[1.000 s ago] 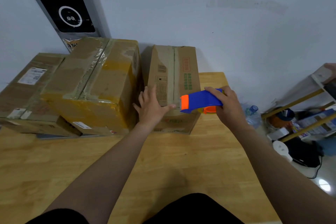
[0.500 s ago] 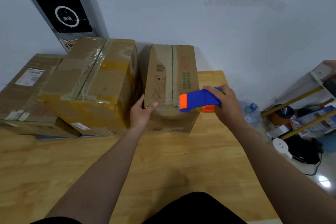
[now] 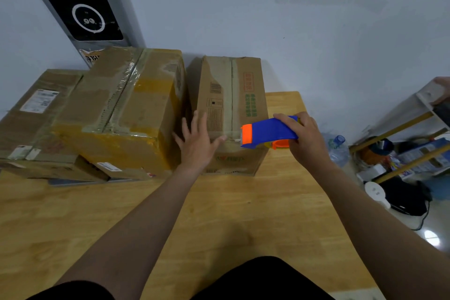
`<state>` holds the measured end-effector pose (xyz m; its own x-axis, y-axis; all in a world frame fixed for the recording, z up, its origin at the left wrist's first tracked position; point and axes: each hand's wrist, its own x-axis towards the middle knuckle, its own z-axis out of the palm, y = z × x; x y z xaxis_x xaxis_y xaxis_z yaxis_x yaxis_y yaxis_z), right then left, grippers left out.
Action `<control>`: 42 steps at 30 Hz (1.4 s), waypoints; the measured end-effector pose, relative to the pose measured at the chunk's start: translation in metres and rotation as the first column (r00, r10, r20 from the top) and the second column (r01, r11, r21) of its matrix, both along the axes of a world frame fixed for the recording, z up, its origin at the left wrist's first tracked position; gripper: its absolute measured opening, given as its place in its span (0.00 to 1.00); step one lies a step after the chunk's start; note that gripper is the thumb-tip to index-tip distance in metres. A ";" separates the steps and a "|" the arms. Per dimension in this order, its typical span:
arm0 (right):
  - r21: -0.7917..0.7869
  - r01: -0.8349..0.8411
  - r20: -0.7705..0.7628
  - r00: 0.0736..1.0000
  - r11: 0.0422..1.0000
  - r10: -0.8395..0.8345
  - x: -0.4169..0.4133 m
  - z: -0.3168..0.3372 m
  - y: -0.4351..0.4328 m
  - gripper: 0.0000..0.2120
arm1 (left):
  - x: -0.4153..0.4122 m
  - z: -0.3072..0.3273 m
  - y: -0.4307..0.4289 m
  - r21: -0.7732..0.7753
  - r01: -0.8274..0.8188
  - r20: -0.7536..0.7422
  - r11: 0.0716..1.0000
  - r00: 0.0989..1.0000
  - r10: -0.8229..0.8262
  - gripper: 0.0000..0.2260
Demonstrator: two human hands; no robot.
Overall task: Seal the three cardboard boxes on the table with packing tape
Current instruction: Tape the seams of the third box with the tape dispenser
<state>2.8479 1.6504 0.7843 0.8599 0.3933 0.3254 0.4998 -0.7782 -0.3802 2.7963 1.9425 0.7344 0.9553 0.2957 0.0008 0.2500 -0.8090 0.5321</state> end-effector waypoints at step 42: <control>-0.003 -0.118 -0.008 0.993 0.993 0.118 0.043 -0.037 -0.094 0.33 | 0.031 0.024 -0.013 -0.084 0.033 -0.243 0.996 0.969 -0.053 0.48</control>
